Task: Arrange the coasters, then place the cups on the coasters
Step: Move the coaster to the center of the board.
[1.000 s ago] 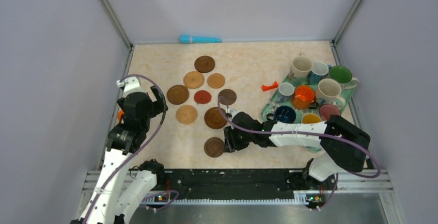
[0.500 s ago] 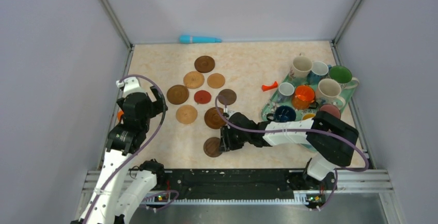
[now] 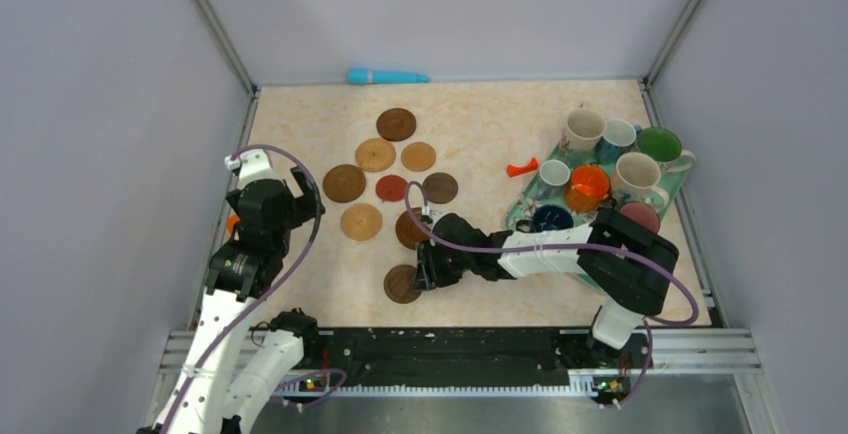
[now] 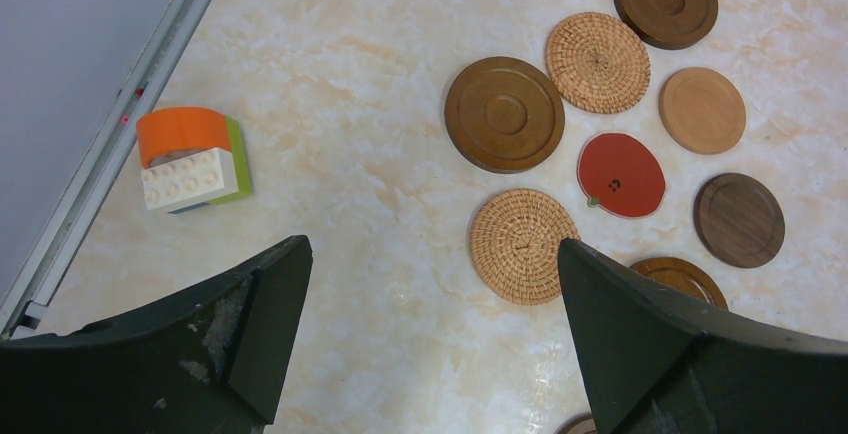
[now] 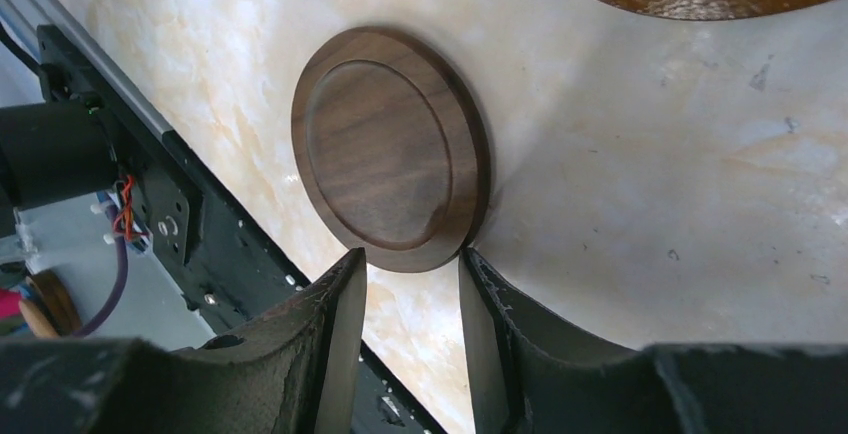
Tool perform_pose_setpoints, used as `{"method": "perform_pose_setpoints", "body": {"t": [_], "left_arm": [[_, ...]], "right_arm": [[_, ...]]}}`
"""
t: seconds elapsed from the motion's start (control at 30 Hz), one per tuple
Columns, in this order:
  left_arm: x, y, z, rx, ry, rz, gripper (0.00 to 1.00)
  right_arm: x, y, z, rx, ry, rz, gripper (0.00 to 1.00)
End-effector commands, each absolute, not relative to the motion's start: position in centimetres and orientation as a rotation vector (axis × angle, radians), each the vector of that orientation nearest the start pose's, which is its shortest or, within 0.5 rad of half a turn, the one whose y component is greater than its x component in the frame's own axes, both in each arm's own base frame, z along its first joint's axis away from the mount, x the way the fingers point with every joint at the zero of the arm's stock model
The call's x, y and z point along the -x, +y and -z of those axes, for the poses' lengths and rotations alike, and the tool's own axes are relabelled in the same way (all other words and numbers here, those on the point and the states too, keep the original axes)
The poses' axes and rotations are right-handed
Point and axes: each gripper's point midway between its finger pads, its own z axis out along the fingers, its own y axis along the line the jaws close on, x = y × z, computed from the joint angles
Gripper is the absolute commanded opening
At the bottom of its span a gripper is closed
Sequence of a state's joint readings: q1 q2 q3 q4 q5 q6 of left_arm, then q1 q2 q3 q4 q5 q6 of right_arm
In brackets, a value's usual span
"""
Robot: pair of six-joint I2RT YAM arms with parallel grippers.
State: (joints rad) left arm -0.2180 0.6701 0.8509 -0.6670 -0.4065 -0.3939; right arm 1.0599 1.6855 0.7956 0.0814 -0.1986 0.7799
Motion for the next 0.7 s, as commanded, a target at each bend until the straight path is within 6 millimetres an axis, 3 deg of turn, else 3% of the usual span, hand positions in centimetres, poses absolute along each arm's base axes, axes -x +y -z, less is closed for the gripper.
{"method": "perform_pose_setpoints", "body": {"t": [0.0,0.13,0.27,0.47,0.67], "left_arm": [[-24.8,0.2,-25.0,0.438,1.913,-0.013,0.99],[-24.8,0.2,-25.0,0.438,1.913,-0.012,0.99],[-24.8,0.2,-25.0,0.438,1.913,-0.012,0.99],[-24.7,0.3,-25.1,0.439,1.91,-0.012,0.99],[-24.7,0.3,-25.1,0.44,1.908,-0.014,0.99]], "right_arm": [[-13.8,39.5,-5.3,0.648,2.484,-1.086,0.4],[-14.4,38.9,-7.0,0.692,2.415,-1.044,0.41],[-14.7,38.4,-7.4,0.699,2.407,-1.003,0.4],[-14.3,38.5,-6.9,0.761,2.374,-1.032,0.36],[-14.6,38.5,-4.8,0.623,2.505,-0.981,0.35]]}}
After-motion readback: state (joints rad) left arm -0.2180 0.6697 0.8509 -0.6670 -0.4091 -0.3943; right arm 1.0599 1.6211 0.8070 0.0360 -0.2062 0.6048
